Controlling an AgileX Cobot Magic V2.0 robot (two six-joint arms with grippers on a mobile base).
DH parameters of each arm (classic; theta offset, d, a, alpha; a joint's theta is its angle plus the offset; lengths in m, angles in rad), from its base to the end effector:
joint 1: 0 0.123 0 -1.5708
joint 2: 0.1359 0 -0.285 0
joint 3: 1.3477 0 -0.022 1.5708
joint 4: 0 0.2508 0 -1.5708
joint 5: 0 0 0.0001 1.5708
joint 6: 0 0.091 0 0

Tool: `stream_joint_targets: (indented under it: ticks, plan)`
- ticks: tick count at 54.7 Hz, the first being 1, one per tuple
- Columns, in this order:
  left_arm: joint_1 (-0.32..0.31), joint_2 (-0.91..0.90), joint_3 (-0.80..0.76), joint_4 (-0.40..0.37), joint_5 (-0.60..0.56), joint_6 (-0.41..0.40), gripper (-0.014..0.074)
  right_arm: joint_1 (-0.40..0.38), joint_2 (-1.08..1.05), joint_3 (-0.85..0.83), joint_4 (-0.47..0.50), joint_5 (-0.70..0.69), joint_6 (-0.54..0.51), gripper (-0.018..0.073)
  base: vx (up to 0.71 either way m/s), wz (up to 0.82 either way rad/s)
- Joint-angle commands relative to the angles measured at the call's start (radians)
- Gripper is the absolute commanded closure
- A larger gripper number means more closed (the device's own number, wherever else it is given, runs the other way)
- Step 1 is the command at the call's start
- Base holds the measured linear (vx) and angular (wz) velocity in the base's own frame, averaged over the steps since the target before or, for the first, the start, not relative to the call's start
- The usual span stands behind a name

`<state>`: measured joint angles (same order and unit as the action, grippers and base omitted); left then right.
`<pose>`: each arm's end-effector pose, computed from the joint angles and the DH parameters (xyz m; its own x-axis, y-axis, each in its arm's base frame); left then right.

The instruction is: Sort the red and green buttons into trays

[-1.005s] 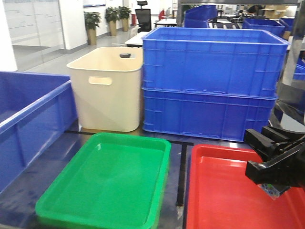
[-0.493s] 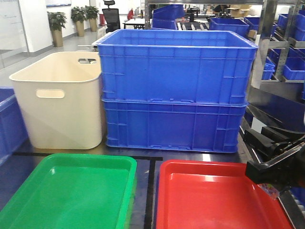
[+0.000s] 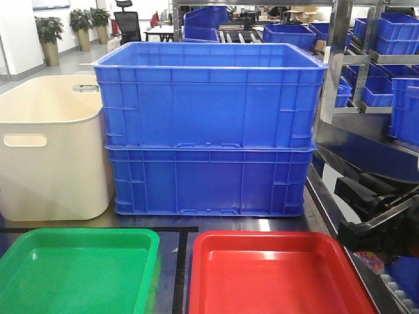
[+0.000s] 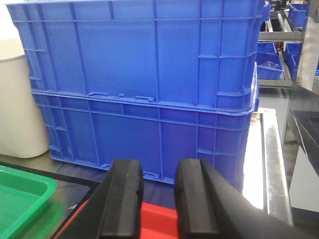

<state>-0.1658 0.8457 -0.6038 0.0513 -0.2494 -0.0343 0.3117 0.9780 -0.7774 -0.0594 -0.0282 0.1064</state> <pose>0.1807 -0.0314 0.3515 0.0957 -0.0004 -0.9954 0.1760 0.9843 0.0165 0.2061 0.0666 0.3644 -0.0954 0.0186 -0.9953 -0.3041 0.9515 0.0470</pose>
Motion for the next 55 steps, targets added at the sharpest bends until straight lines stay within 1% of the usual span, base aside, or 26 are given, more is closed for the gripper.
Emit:
stream_joint_targets:
  ticks: [1,55]
  plan:
    - [-0.009,-0.013,-0.036,-0.005,-0.090,-0.009,0.0603,-0.001,-0.020,-0.039,0.000,-0.090,-0.007,0.0568,0.03,-0.04]
    - [-0.009,-0.013,-0.036,-0.005,-0.101,-0.009,0.0603,-0.001,-0.020,-0.039,0.000,-0.090,-0.007,0.0568,0.00,0.00]
